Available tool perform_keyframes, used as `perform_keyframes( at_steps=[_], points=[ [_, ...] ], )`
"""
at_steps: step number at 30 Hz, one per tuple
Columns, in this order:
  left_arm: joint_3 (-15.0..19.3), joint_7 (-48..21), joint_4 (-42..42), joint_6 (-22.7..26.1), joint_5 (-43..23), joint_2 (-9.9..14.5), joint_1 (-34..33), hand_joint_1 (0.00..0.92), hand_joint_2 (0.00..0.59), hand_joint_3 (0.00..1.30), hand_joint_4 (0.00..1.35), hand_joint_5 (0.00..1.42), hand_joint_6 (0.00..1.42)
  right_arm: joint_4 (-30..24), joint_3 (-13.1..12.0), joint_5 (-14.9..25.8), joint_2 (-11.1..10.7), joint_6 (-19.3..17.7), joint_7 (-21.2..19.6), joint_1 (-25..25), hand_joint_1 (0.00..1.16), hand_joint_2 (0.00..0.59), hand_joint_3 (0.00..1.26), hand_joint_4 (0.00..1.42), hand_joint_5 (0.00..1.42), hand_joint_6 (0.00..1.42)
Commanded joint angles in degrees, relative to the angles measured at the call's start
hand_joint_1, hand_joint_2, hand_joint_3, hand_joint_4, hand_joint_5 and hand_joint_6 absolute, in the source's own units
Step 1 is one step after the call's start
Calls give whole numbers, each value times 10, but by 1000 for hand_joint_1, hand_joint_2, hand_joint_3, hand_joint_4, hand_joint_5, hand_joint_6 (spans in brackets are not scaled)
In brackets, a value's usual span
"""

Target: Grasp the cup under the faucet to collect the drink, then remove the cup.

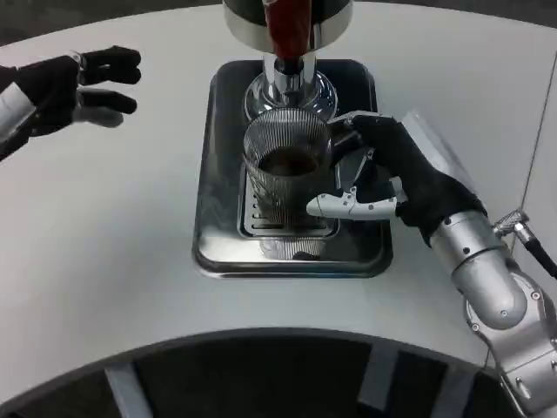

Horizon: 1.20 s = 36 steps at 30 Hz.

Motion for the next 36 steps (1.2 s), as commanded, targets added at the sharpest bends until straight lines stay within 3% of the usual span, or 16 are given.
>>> perform_keyframes(
  at_steps=[1,18,36],
  points=[
    [-12,11,-29,-23,19,8,35,0,73,206,121,224,242,-14,-4,0,4,-18,-11,22,964,298,889,1008,1098,1143],
    [-61,77,-146,-61,70,-17,142,0,70,53,0,4,52,-126,-13,4,11,0,-5,87,975,272,890,1022,1108,1201],
    [-116,149,-232,-100,129,-39,199,0,71,0,0,0,0,-225,-15,2,20,29,16,150,978,269,898,1022,1122,1224]
  ],
)
